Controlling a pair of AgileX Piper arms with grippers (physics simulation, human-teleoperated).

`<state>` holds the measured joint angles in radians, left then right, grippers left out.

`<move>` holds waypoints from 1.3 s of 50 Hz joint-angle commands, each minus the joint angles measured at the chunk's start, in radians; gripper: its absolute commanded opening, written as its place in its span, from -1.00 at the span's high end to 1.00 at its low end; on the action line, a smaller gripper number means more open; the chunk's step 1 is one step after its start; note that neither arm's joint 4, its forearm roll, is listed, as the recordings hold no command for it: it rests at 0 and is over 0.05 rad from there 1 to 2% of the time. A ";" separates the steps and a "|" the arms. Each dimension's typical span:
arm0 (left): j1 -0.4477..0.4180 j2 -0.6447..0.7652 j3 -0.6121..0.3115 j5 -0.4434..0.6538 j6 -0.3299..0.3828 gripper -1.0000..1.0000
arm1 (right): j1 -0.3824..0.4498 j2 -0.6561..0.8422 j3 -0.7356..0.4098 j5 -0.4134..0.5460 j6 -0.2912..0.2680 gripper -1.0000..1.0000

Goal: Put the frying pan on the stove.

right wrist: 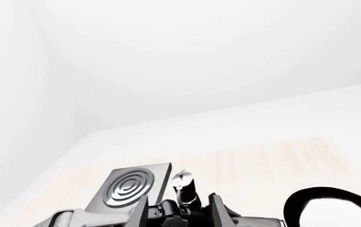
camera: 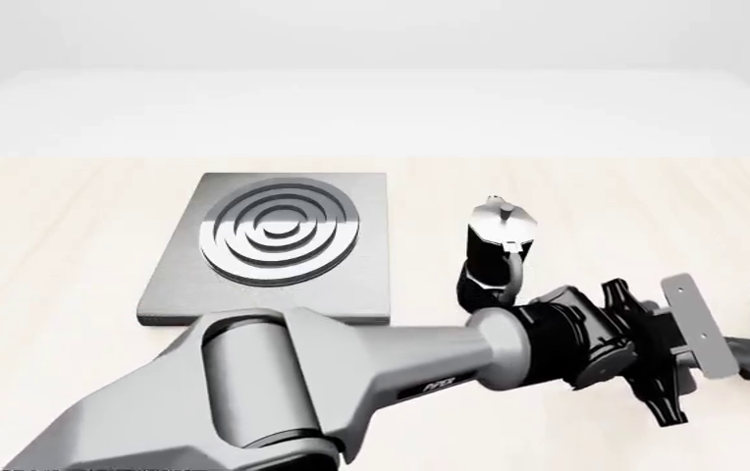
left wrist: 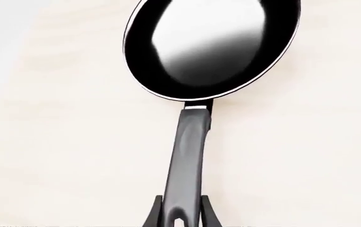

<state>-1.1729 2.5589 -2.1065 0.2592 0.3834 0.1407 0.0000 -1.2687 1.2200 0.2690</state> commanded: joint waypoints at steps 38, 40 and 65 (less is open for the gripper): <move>0.105 -0.274 0.128 -0.013 0.048 1.00 | 0.004 0.000 -0.003 0.000 -0.022 -1.00; 0.109 -0.280 0.129 -0.013 0.046 1.00 | 0.004 0.000 -0.003 0.000 -0.023 -1.00; 0.183 -0.470 0.225 -0.033 -0.020 1.00 | 0.009 0.000 -0.004 0.000 -0.046 -1.00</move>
<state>-1.0174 2.1939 -1.9008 0.2472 0.3872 0.1475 0.0000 -1.2721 1.2200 0.2337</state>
